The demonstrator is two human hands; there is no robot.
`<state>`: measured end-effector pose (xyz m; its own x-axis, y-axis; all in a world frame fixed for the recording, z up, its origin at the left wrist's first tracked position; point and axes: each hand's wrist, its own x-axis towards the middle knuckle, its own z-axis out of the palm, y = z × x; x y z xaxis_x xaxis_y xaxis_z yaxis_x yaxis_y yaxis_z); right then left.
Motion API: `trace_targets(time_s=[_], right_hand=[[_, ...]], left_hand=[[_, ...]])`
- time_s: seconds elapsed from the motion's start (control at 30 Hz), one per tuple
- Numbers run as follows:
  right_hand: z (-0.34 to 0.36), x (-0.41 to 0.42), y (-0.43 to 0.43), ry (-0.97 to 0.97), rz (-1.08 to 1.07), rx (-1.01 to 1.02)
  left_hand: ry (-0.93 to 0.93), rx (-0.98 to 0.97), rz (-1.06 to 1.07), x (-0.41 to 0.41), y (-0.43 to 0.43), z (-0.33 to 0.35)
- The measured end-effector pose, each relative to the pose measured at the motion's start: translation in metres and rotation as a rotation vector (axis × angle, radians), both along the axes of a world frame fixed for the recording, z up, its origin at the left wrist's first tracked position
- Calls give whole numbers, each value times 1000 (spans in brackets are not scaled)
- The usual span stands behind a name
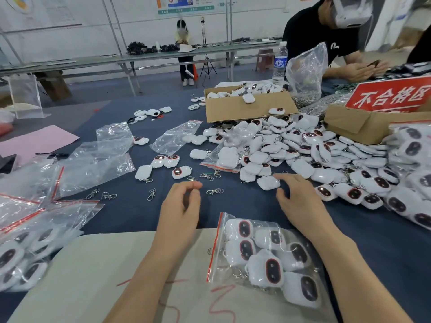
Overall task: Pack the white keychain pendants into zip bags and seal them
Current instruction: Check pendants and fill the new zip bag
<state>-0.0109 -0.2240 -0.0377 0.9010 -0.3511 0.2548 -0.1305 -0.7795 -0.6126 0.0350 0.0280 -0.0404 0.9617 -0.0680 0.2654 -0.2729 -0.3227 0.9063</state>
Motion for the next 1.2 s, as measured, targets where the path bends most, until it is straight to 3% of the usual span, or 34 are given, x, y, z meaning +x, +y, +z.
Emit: trace_targets(time_s=[0.13, 0.23, 0.3, 0.37, 0.5, 0.6, 0.67, 0.77, 0.9, 1.0, 1.1, 1.2], right_hand=[[-3, 2, 3, -26, 142, 15], [-4, 4, 4, -45, 86, -39], [-4, 7, 3, -80, 32, 45], [2, 9, 3, -165, 0, 362], [26, 7, 7, -316, 93, 1254], [33, 8, 15, -299, 188, 1512], [37, 7, 22, -287, 231, 1629], [44, 2, 32, -265, 335, 1675], [48, 1, 41, -224, 301, 1500], [41, 3, 42, -184, 276, 1374], [30, 5, 44, -139, 386, 1388], [23, 6, 46, -133, 390, 1251]], left_hand=[[15, 159, -43, 24, -14, 3], [3, 157, -69, 25, -12, 0], [-35, 156, -109, 19, -11, 1], [-146, 139, -120, 9, -15, 9], [-399, 194, -195, -21, -43, 32], [-554, 406, -312, -36, -64, 33], [-546, 493, -365, -41, -72, 31], [-482, 425, -385, -45, -75, 30], [-131, 210, -526, -41, -74, 27], [-146, 90, -479, -34, -72, 24], [-228, 120, -355, -22, -65, 21], [-163, 29, -339, -16, -60, 17]])
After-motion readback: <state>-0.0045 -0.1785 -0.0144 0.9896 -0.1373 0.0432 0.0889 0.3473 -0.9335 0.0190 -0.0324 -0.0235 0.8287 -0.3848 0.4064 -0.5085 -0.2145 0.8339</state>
